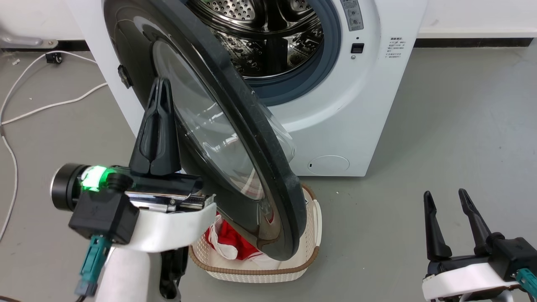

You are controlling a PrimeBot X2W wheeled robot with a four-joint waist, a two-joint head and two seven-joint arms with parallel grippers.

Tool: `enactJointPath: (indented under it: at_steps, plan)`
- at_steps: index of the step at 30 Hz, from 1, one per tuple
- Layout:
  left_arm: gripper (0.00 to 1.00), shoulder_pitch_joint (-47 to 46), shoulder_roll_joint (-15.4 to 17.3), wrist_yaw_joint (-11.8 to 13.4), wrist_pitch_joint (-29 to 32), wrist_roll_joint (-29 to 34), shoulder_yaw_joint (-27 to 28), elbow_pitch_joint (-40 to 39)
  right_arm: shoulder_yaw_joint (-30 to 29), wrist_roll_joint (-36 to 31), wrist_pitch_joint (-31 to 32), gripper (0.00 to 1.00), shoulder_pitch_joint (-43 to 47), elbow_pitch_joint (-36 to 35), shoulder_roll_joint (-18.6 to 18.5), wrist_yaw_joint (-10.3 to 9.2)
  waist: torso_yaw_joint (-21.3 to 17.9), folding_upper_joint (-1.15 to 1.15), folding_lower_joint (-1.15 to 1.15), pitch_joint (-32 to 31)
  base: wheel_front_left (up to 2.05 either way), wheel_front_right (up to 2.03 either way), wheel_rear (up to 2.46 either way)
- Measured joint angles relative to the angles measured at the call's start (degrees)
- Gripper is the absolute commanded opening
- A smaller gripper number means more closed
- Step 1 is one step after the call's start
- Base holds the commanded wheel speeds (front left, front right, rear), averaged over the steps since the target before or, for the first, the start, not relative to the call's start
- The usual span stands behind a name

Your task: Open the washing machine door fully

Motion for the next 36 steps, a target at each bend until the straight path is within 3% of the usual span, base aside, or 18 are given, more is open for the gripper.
enactJointPath:
  at_steps: [8,14,24,36]
  plan:
    - [0.00,-1.5,0.0,-0.1,0.0,1.2,-5.7,-8.5,-0.5,0.5,-0.1,1.00,-0.1,0.1,0.0,0.00,-0.3,0.00,0.00,-0.1,0.00,0.00,0.00]
    - [0.00,-0.9,0.0,-2.9,0.0,1.9,-15.1,-10.3,-0.6,0.8,-0.1,1.00,-0.1,0.2,0.0,0.00,-0.5,0.00,0.00,0.3,0.00,0.00,0.00]
    - [0.00,4.2,0.3,-6.6,6.3,-1.4,-28.0,-6.2,-0.6,1.0,-0.2,1.00,-0.1,0.7,0.0,0.00,-0.2,0.00,0.00,0.0,0.00,0.00,0.00]
    - [0.00,12.4,2.2,-4.9,11.1,-4.4,-30.3,3.2,-0.1,1.3,-0.2,1.00,0.0,1.4,0.0,0.00,-0.4,0.00,0.00,-0.1,0.00,0.00,0.00]
